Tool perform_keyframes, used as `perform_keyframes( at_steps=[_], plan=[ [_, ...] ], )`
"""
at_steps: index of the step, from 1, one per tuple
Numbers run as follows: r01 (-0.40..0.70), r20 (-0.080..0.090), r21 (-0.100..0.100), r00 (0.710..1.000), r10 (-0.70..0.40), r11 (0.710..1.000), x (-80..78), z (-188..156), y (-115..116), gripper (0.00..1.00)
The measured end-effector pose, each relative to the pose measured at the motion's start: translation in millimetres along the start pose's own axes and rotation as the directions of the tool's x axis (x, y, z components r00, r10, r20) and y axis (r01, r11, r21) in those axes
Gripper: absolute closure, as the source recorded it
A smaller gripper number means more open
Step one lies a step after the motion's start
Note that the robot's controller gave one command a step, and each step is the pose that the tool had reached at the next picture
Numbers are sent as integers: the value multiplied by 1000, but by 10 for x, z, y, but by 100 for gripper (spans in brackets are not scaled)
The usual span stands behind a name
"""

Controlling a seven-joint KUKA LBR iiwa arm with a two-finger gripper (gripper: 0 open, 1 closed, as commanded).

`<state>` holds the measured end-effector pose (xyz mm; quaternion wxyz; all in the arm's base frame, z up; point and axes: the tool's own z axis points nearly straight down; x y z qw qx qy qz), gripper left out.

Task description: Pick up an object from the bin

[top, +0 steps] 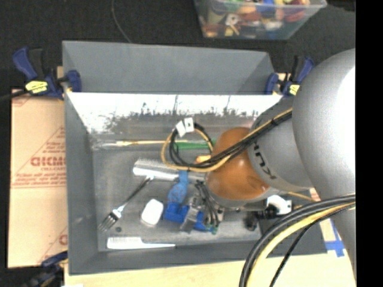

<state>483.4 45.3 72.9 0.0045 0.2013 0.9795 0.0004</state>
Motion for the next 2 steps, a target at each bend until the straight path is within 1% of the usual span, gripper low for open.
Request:
perform_keyframes(
  at_steps=[1, 2],
  plan=[
    [3, -4, 2, 1000, -3, 1000, 8, -192, -8, 100],
    [5, -6, 3, 1000, -5, 1000, 5, -585, -12, 100]
  ],
)
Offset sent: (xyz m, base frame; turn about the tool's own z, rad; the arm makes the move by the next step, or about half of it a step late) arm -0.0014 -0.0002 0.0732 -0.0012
